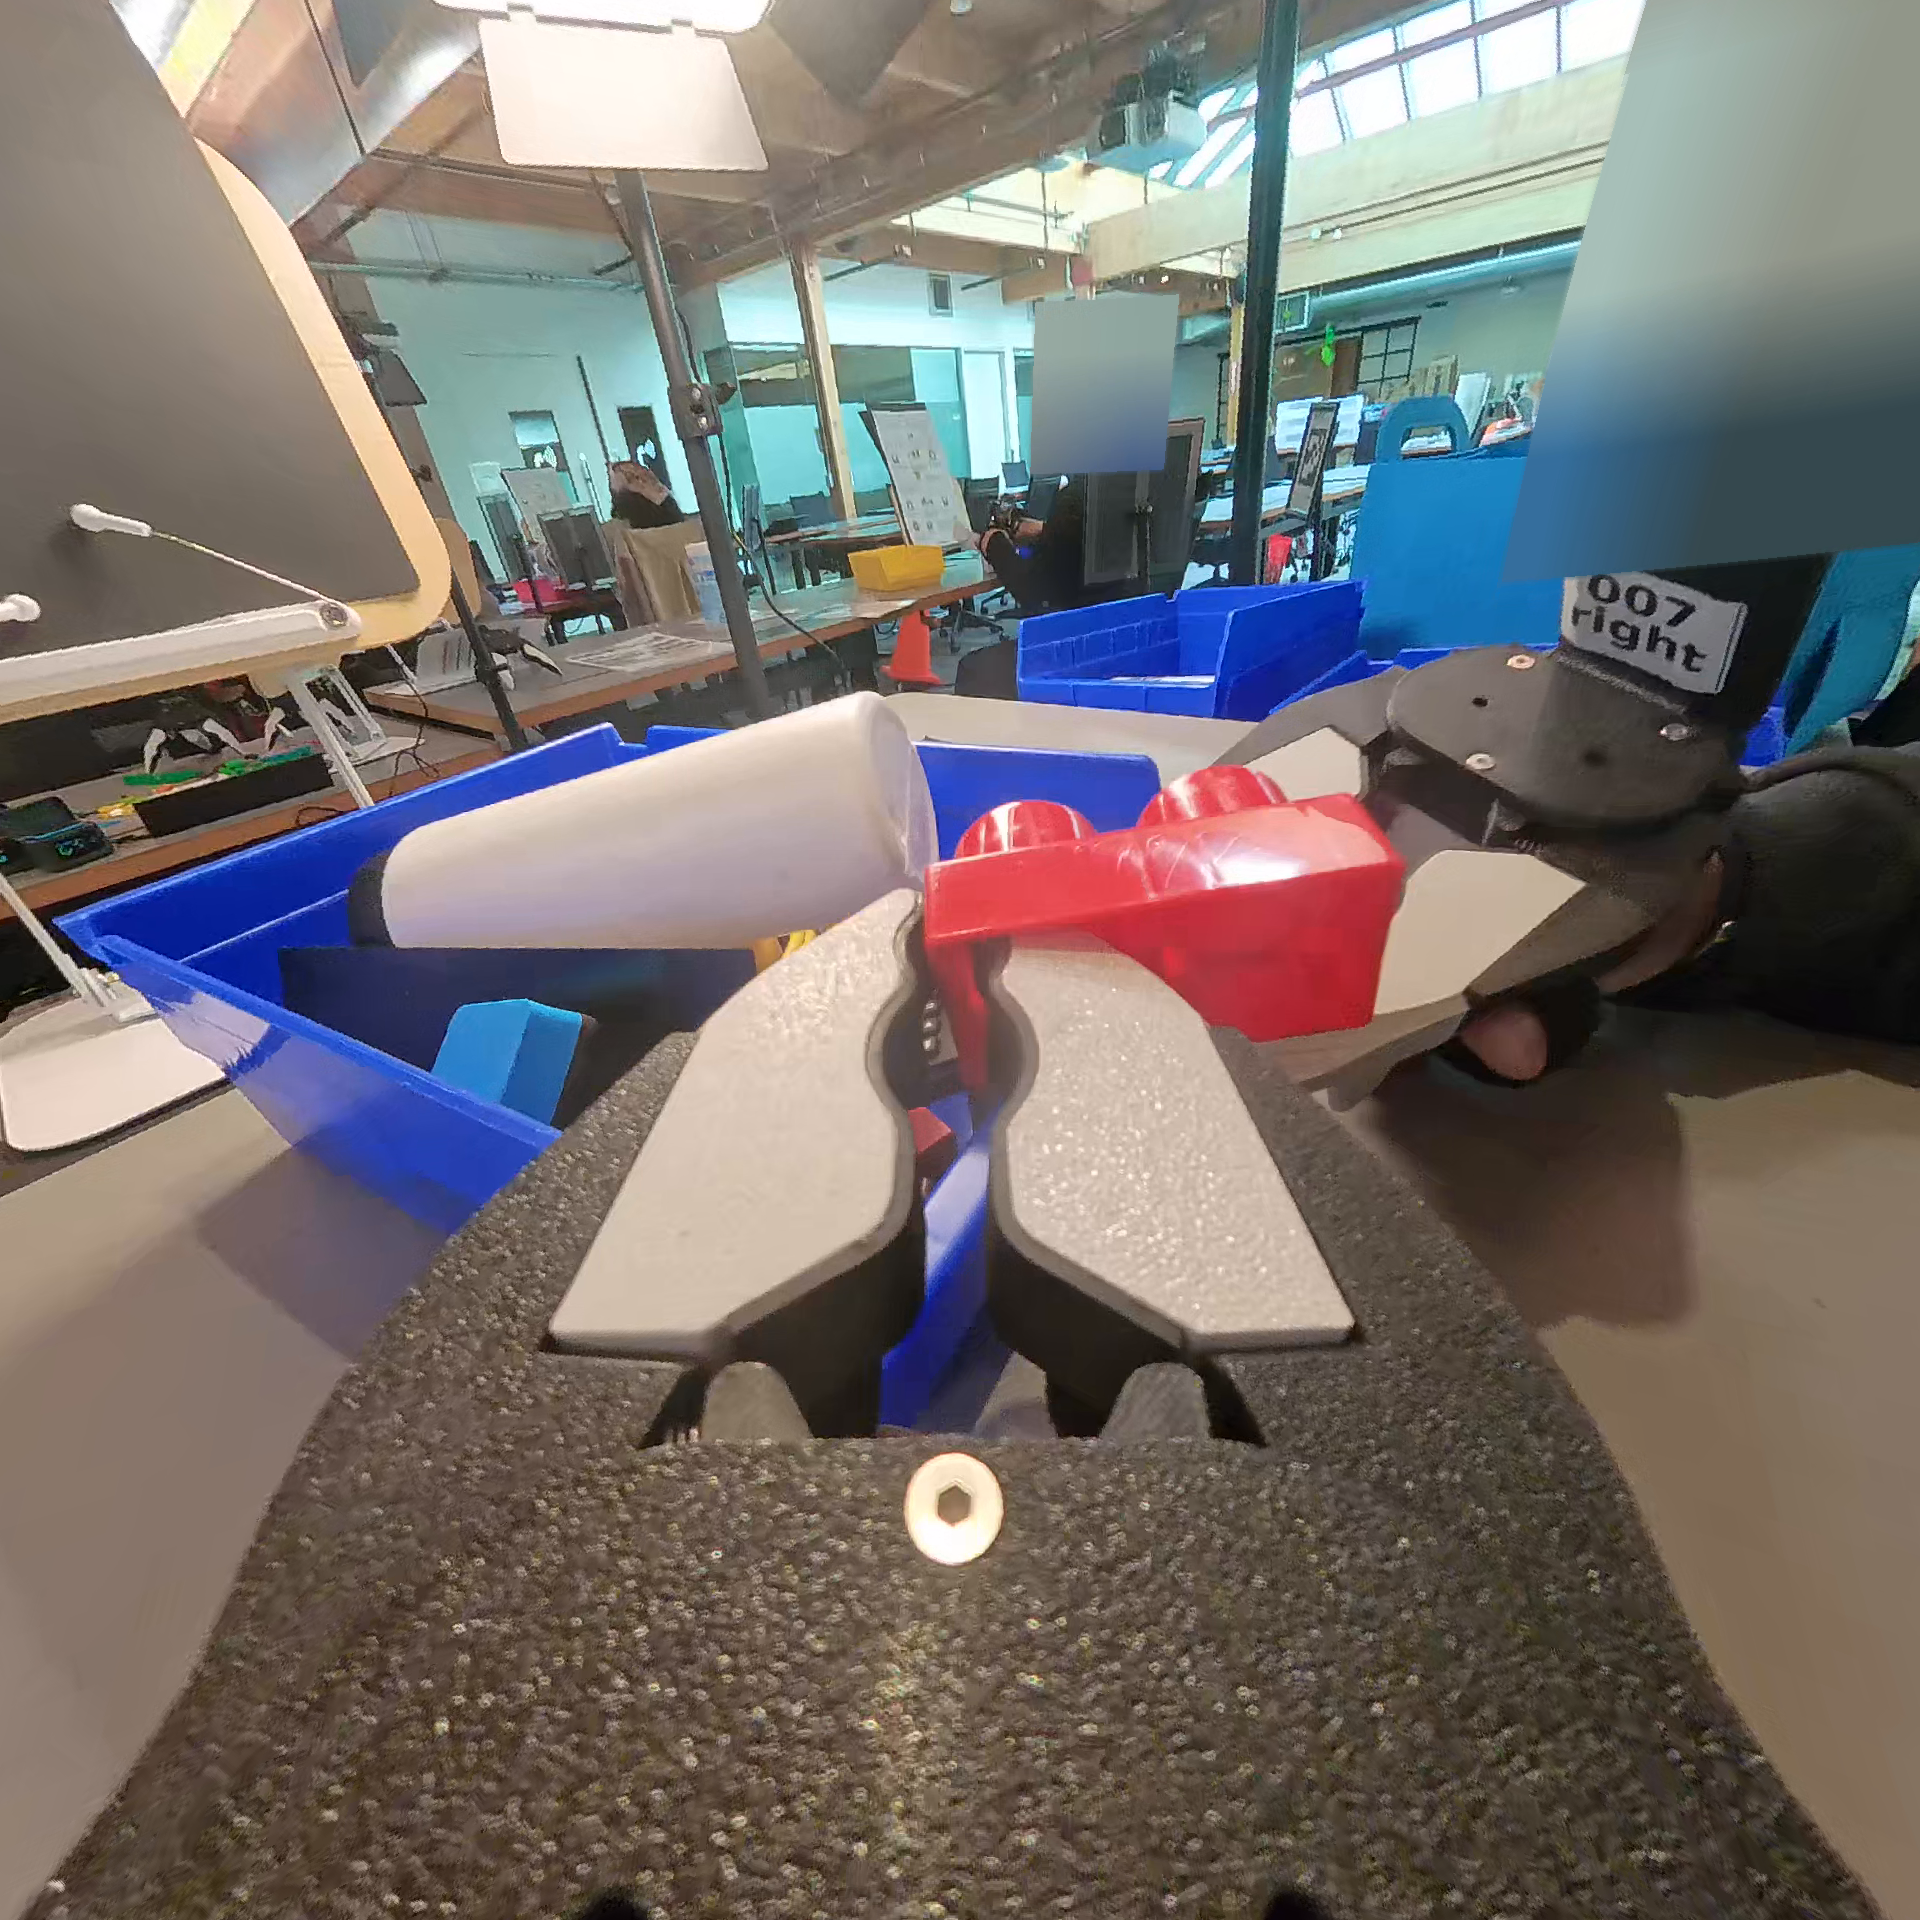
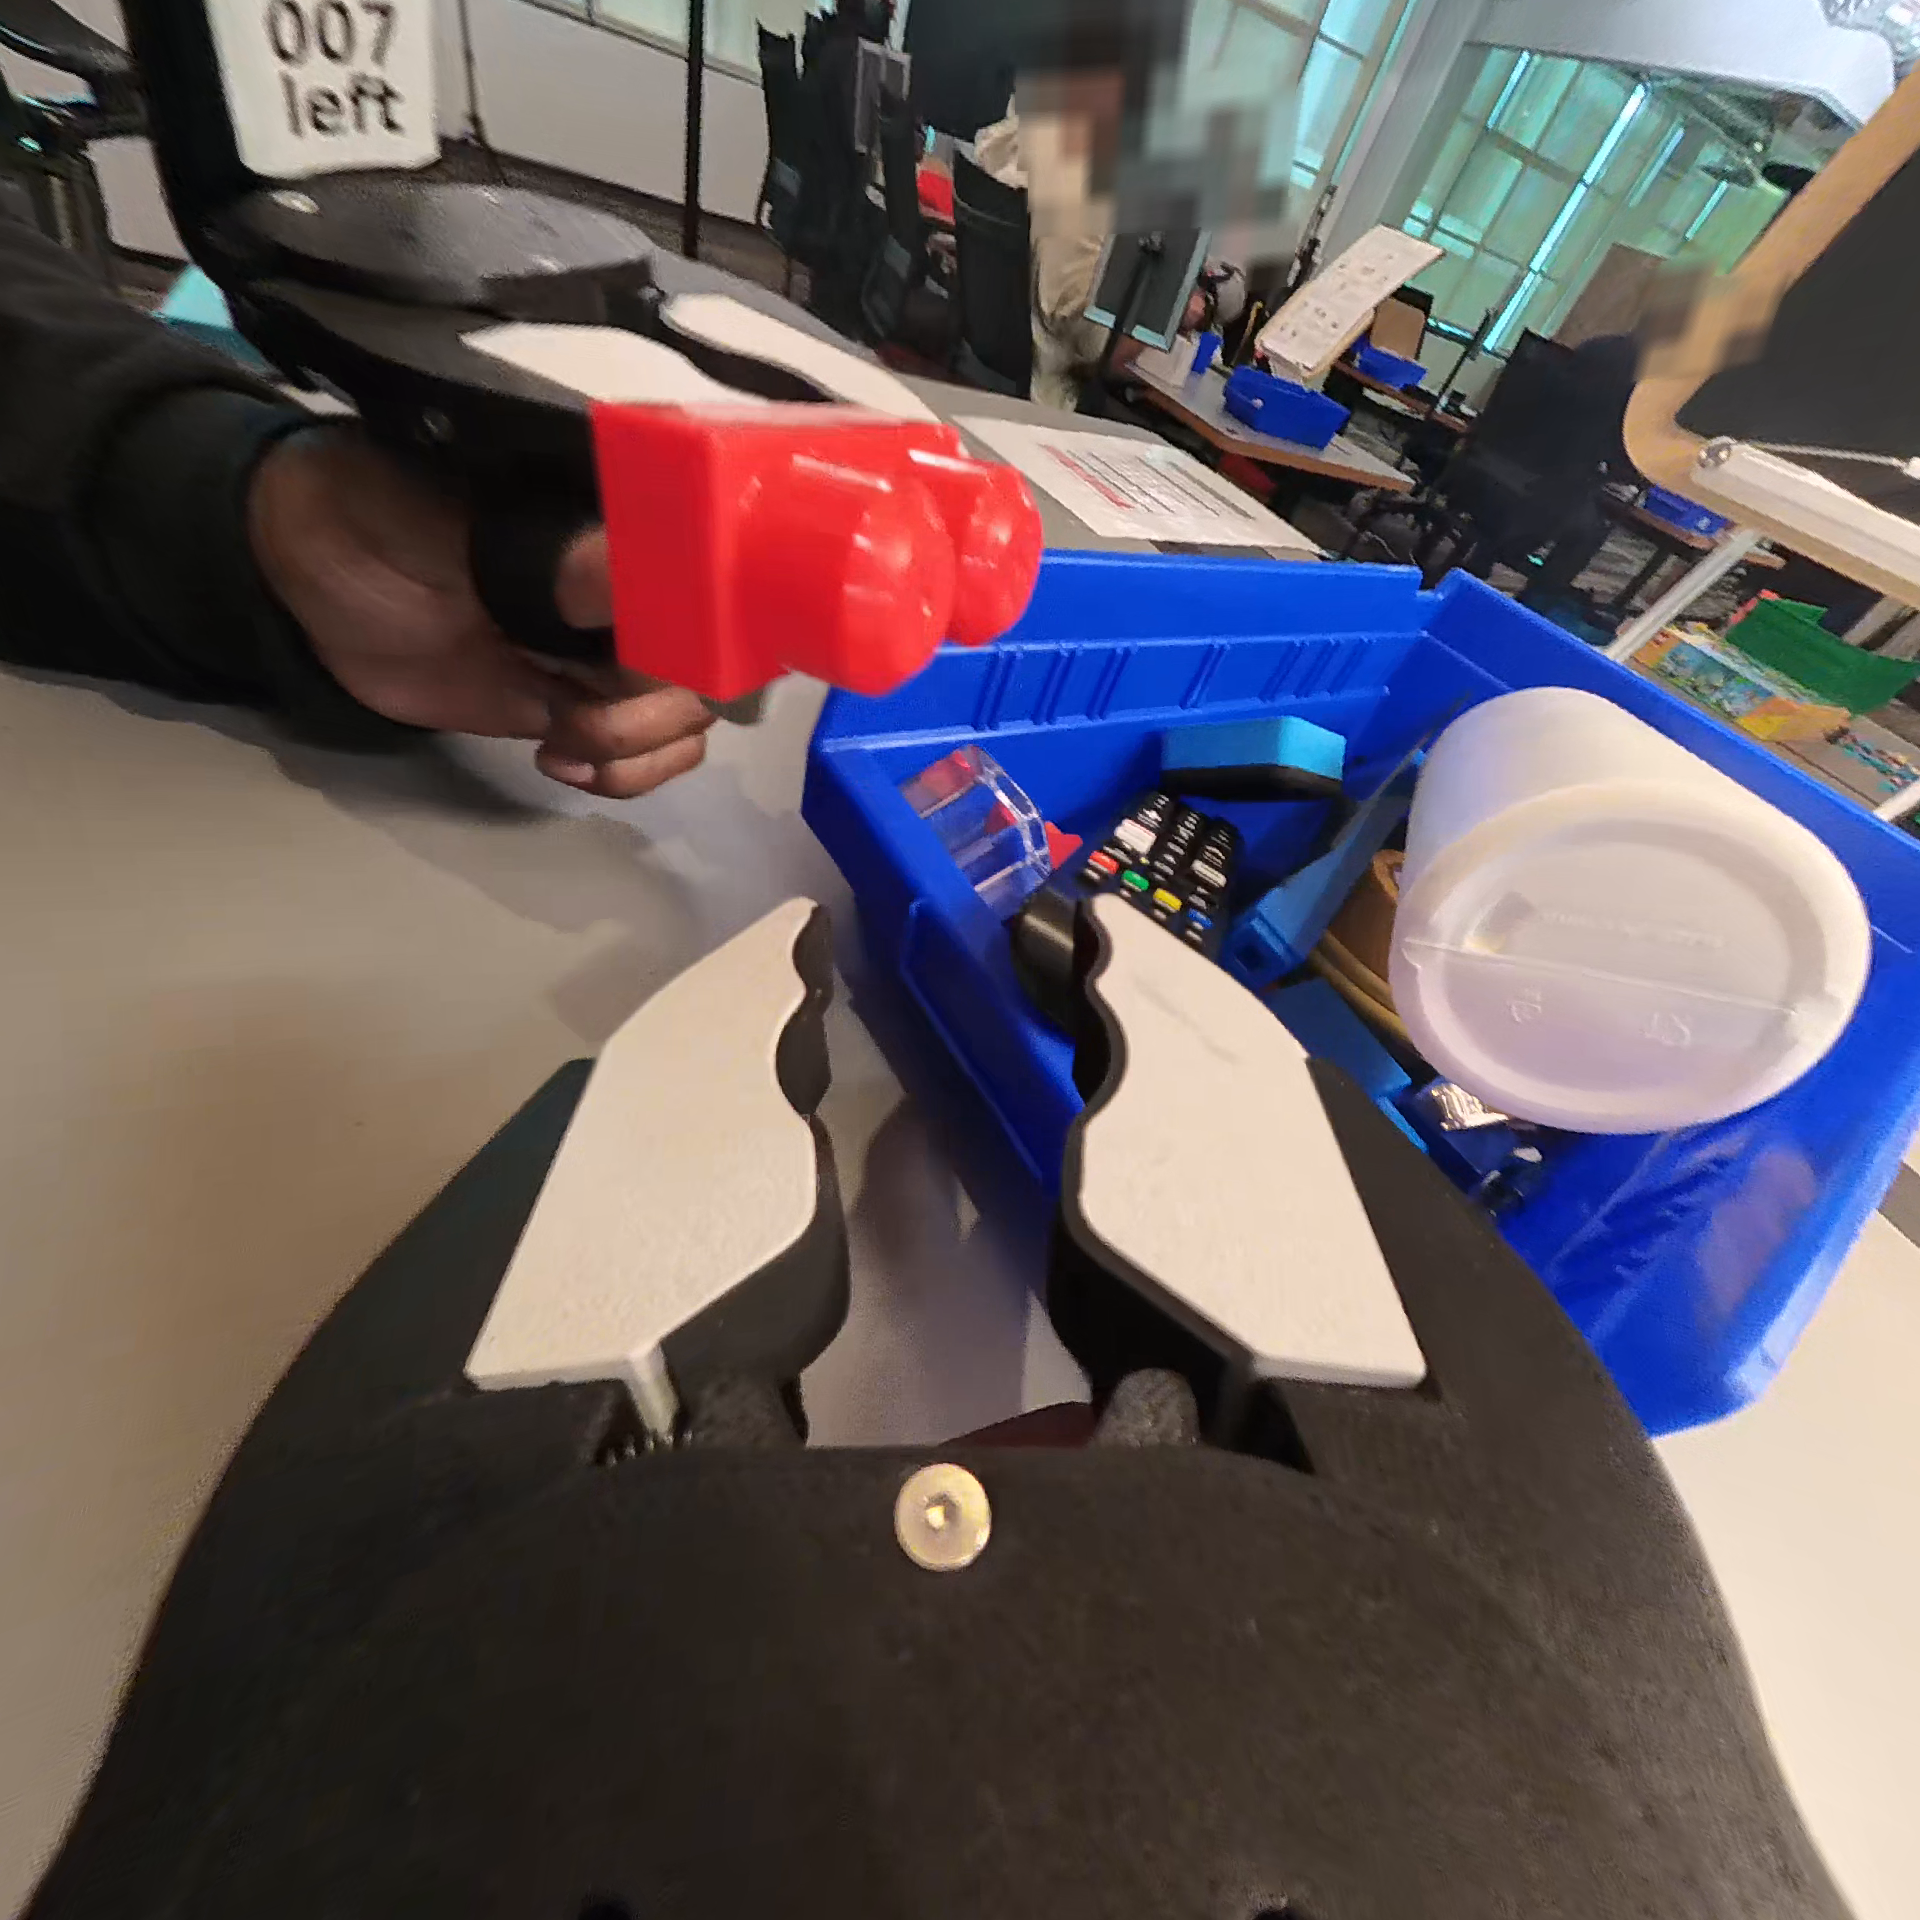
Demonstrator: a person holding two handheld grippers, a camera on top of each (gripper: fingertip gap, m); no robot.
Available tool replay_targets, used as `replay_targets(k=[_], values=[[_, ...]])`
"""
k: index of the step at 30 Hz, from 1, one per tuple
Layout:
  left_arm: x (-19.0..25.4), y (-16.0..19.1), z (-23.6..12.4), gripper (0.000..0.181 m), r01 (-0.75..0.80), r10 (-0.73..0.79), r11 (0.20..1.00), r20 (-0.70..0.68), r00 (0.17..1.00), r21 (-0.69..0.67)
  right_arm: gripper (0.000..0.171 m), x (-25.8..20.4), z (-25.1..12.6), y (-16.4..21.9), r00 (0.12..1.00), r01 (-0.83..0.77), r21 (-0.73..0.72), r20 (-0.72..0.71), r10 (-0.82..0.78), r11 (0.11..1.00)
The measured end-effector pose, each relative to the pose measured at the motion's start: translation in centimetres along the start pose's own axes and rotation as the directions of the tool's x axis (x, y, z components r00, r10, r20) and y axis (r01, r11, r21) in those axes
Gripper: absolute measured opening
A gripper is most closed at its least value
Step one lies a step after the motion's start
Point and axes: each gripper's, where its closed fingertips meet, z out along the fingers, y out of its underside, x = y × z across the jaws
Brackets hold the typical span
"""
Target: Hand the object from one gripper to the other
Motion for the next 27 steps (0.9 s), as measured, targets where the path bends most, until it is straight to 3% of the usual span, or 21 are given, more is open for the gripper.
replay_targets(k=[18, 23, 27], values=[[1.6, 1.7, 0.7, 0.007, 0.050, -0.057, 0.996, -0.098, 0.994, -0.076, 0.043, -0.3, 0.3, 0.7, 0.998, 0.067, -0.054, -0.018, -0.068, 0.996], [2.4, 1.8, 0.8, 0.007, 0.196, -0.212, 0.975, -0.163, 0.964, -0.106, 0.045, -0.6, 0.1, 0.5, 0.995, 0.099, -0.034, -0.001, -0.100, 0.994], [3.3, 1.9, 0.8, 0.007, 0.353, -0.382, 0.923, -0.252, 0.889, -0.152, 0.053, -1.1, -0.6, -0.3, 0.972, 0.235, 0.062, -0.010, -0.235, 0.970]])
